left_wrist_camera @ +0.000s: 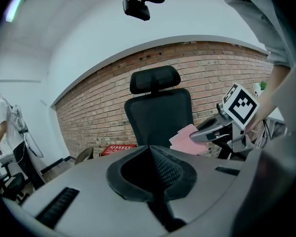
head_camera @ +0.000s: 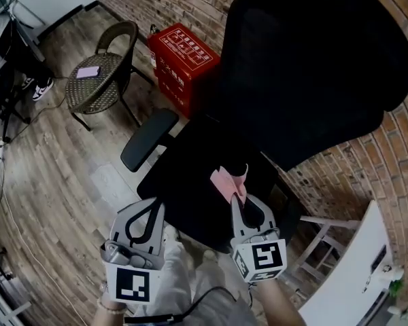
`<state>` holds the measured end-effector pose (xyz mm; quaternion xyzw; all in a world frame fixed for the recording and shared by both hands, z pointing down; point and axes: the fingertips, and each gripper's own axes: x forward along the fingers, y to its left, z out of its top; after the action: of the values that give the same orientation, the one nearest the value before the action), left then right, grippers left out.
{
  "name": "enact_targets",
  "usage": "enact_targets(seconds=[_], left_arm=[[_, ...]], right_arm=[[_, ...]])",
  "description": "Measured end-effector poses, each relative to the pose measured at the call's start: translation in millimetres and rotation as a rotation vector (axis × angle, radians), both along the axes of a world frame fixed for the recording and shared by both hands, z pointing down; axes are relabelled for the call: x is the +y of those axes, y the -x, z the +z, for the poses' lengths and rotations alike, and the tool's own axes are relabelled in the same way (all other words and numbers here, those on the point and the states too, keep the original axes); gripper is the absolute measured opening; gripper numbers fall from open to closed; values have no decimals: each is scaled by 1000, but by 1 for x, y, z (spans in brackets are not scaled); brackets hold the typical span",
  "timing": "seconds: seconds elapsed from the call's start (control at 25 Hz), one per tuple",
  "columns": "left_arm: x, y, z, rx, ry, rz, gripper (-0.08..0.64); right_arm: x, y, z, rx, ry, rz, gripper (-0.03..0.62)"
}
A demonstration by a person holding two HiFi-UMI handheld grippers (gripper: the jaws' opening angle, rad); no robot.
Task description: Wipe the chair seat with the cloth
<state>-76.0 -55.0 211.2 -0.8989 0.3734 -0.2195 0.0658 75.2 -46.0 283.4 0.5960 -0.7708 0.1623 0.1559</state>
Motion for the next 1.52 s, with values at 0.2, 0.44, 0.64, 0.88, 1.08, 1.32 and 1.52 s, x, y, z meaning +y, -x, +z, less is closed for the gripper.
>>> enact_targets(seconds=[0.2, 0.44, 0.64, 0.88, 1.08, 1.32, 1.52], left_arm=[[-27, -2, 41, 4, 40, 61, 18], [-51, -4, 84, 6, 54, 80, 18], [-59, -1, 118, -1, 92, 55, 18], [-61, -6, 160, -12, 151, 34, 18], [-65, -4, 191, -29, 170, -10, 18], [-75, 2, 220, -37, 187, -45, 18], [-79, 8, 236, -46, 195, -83, 18]], right_arm=[[-35, -1, 32, 18, 18, 47, 55], [-68, -12, 90, 55, 52, 75, 55], [-97, -20, 143, 78, 109, 58, 55], [-133, -33, 191, 105, 138, 39, 55], [-161, -48, 230, 158, 152, 21, 55], [-190, -71, 266, 231, 161, 32, 55], [-204, -93, 290, 299, 165, 66, 55]])
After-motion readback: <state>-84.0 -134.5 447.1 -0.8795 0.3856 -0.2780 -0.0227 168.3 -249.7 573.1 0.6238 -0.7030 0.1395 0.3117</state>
